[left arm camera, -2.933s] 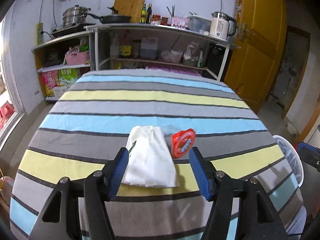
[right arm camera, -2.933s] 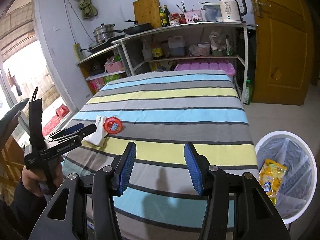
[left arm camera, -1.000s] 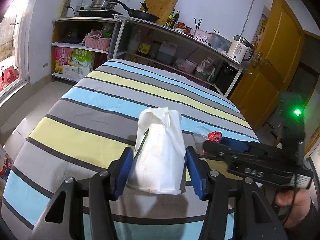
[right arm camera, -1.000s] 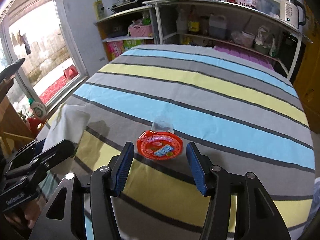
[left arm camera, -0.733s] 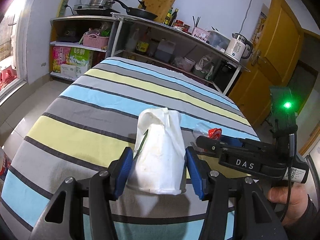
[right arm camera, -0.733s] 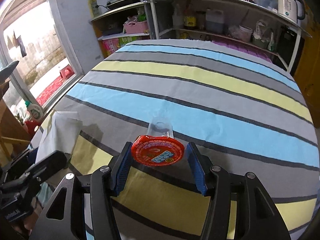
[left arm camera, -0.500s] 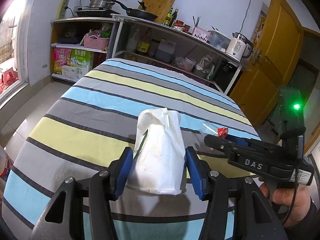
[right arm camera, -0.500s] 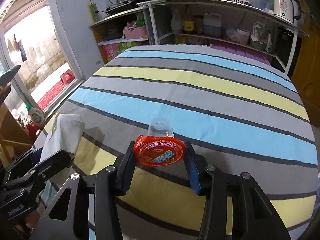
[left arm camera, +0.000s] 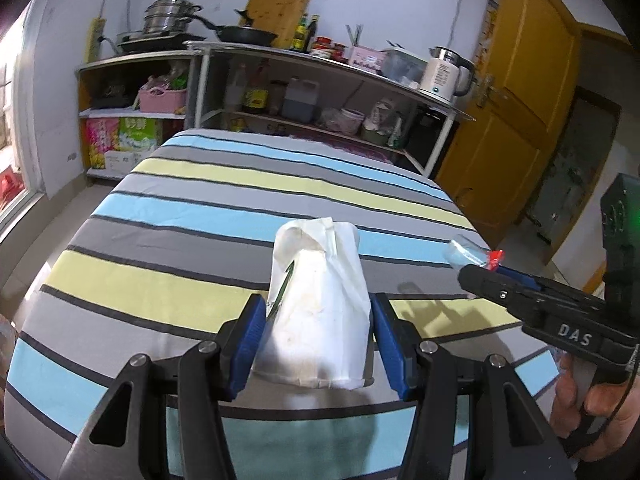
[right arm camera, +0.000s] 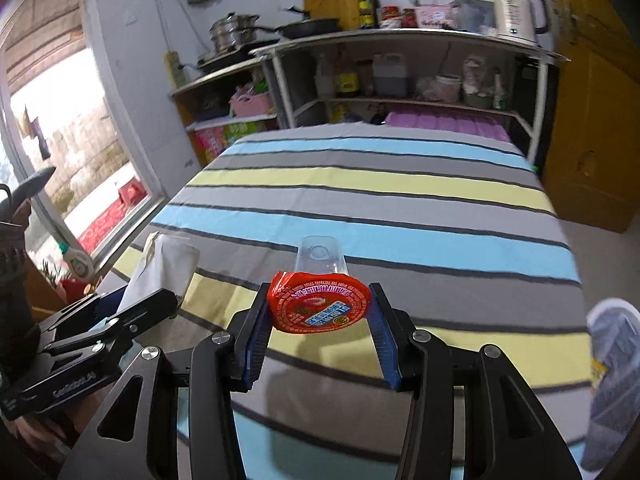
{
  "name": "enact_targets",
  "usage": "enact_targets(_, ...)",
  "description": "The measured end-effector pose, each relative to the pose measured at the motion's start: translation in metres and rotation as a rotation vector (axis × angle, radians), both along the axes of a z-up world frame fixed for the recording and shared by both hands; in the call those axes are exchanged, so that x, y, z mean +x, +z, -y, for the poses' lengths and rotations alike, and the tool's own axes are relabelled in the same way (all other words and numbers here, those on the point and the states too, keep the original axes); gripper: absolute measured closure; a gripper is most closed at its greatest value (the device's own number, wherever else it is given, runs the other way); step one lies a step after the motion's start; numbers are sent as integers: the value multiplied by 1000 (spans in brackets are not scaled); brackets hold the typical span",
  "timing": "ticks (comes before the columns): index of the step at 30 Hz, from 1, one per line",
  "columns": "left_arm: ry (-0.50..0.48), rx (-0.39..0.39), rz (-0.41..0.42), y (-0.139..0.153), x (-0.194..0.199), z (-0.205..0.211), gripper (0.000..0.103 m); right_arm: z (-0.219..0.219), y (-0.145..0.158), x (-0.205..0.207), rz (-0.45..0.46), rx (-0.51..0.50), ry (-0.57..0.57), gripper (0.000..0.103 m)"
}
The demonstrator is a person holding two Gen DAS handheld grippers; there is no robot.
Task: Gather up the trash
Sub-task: 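Lift the tissue and cup and carry both over the wastebasket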
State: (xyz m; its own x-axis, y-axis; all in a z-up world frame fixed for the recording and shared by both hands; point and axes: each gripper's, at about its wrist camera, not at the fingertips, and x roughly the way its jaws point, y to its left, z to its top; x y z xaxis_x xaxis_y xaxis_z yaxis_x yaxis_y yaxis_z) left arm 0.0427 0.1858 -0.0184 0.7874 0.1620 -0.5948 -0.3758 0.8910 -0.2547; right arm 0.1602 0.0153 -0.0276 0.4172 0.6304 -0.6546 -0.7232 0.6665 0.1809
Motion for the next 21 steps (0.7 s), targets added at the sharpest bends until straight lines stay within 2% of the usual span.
enact_targets(10,-119,43,16,20,23,58,47,75,19,-6,41,45,-106,56)
enact_targets(21,-257,74,24,34,54,118,47,139,31,-8,84,66,-211,56)
